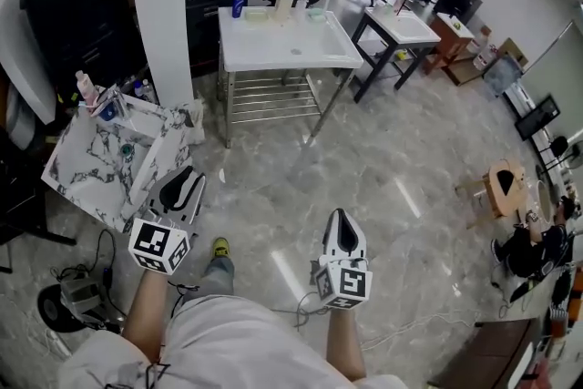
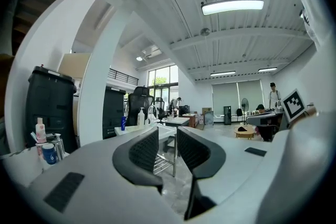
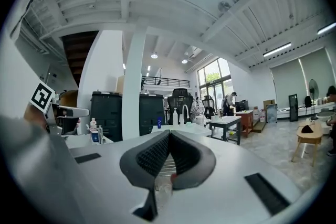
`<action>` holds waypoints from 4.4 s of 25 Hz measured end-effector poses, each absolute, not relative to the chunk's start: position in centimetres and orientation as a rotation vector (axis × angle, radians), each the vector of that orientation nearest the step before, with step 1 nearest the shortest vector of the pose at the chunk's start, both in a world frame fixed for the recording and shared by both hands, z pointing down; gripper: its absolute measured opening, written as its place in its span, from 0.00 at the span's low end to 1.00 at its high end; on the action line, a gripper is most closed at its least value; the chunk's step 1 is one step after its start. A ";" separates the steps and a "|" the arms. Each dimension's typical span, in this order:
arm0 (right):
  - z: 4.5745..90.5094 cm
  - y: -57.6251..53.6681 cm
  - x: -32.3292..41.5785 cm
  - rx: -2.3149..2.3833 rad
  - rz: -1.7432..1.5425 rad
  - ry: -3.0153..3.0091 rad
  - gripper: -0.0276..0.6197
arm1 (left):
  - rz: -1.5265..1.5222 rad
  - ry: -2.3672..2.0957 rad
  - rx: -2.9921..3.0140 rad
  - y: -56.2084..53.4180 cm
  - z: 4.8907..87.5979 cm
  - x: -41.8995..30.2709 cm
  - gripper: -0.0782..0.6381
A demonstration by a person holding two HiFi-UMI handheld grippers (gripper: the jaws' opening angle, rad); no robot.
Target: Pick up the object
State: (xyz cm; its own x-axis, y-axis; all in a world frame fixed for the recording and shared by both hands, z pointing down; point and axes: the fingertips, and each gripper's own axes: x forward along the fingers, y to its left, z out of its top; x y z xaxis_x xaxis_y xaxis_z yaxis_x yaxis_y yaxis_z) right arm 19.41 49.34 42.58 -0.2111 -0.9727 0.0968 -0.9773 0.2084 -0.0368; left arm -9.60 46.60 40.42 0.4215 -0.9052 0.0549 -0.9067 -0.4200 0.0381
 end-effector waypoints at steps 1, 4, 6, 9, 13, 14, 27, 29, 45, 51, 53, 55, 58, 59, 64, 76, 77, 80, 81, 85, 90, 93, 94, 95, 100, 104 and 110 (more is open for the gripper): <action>42.5 47.7 19.0 1.946 0.142 -2.396 0.05 | 0.039 -1.649 2.594 44.9 40.4 -10.1 0.27; 42.2 43.0 17.7 1.955 0.155 -2.372 0.05 | 0.050 -1.626 2.595 40.0 40.1 -11.4 0.27; 41.9 39.9 16.7 1.965 0.156 -2.363 0.05 | 0.054 -1.615 2.597 36.7 40.1 -12.4 0.27; 41.6 35.4 15.0 1.987 0.148 -2.349 0.05 | 0.043 -1.598 2.596 32.2 40.1 -14.0 0.27; 41.3 31.5 13.5 2.015 0.102 -2.315 0.05 | 0.027 -1.577 2.615 27.9 39.9 -15.2 0.27; 41.2 30.8 13.1 2.017 0.098 -2.313 0.05 | 0.018 -1.575 2.618 27.1 39.7 -15.4 0.27; 42.0 21.1 11.6 2.011 0.108 -2.313 0.05 | 0.007 -1.579 2.615 17.7 39.9 -16.7 0.26; 42.3 18.9 11.9 2.012 0.114 -2.321 0.05 | 0.015 -1.585 2.613 15.8 40.1 -16.6 0.27; 45.9 -5.1 18.0 1.880 0.217 -2.392 0.05 | 0.089 -1.721 2.506 -5.6 41.8 -11.4 0.27; 46.2 -12.4 21.1 1.815 0.231 -2.442 0.05 | 0.110 -1.785 2.475 -12.1 41.0 -8.0 0.27; 46.2 -14.2 22.3 1.816 0.230 -2.444 0.05 | 0.131 -1.793 2.471 -13.7 40.8 -6.9 0.27; 46.2 -15.6 23.2 1.824 0.245 -2.451 0.05 | 0.143 -1.802 2.462 -15.0 40.7 -6.3 0.27; 46.2 -17.6 24.1 1.833 0.248 -2.458 0.05 | 0.151 -1.820 2.461 -16.7 40.0 -5.8 0.27; 46.2 -18.1 24.3 1.834 0.248 -2.460 0.05 | 0.156 -1.822 2.464 -17.1 39.9 -5.6 0.27; 46.5 -20.5 24.2 1.819 0.260 -2.482 0.05 | 0.152 -1.828 2.477 -19.2 39.7 -5.2 0.27; 47.2 -28.0 20.8 1.749 0.204 -2.503 0.05 | 0.128 -1.804 2.464 -26.2 41.8 -7.0 0.27; 47.3 -28.6 20.4 1.746 0.207 -2.503 0.05 | 0.127 -1.802 2.461 -26.9 42.0 -7.3 0.27; 47.7 -30.9 19.4 1.737 0.216 -2.499 0.05 | 0.124 -1.794 2.448 -29.1 42.7 -8.4 0.27; 47.8 -31.7 19.0 1.733 0.218 -2.498 0.05 | 0.123 -1.792 2.446 -30.0 42.9 -8.7 0.27; 48.3 -35.2 17.3 1.723 0.212 -2.500 0.05 | 0.130 -1.781 2.436 -33.4 43.8 -10.4 0.27; 49.1 -39.5 15.0 1.721 0.240 -2.478 0.05 | 0.132 -1.746 2.415 -37.7 45.3 -12.8 0.27; 49.6 -41.6 14.2 1.730 0.246 -2.451 0.05 | 0.133 -1.713 2.406 -40.1 46.4 -13.8 0.27; 49.8 -42.3 13.9 1.731 0.248 -2.445 0.05 | 0.132 -1.701 2.405 -40.8 46.8 -14.1 0.27; 49.9 -42.9 13.5 1.731 0.252 -2.439 0.05 | 0.133 -1.690 2.406 -41.5 47.1 -14.4 0.27; 50.3 -45.6 11.8 1.736 0.270 -2.401 0.05 | 0.132 -1.616 2.419 -44.7 48.4 -15.3 0.27; 50.5 -47.2 9.9 1.735 0.288 -2.414 0.05 | 0.137 -1.563 2.433 -46.5 49.7 -16.4 0.27; 50.9 -48.6 9.0 1.736 0.294 -2.404 0.05 | 0.157 -1.522 2.442 -47.8 50.9 -16.8 0.27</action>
